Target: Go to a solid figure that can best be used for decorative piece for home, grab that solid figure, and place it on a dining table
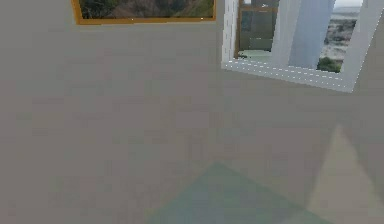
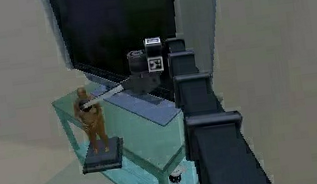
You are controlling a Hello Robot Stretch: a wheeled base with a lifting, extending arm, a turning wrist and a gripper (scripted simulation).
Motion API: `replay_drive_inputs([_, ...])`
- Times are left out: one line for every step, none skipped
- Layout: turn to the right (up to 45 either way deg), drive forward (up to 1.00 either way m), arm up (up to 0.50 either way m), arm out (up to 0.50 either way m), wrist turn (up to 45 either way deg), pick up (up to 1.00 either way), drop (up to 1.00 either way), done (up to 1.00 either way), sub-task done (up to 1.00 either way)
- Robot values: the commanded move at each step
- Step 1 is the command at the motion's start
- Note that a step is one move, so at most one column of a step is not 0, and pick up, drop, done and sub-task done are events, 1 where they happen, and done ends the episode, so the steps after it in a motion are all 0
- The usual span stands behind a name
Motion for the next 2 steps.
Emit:
replay_drive_inputs([0.0,0.00,0.00,0.00,-45.0,0.00,0.00,0.00,0.00])
replay_drive_inputs([0.0,0.00,0.00,0.00,-33.0,0.00,0.00,0.00,0.00])
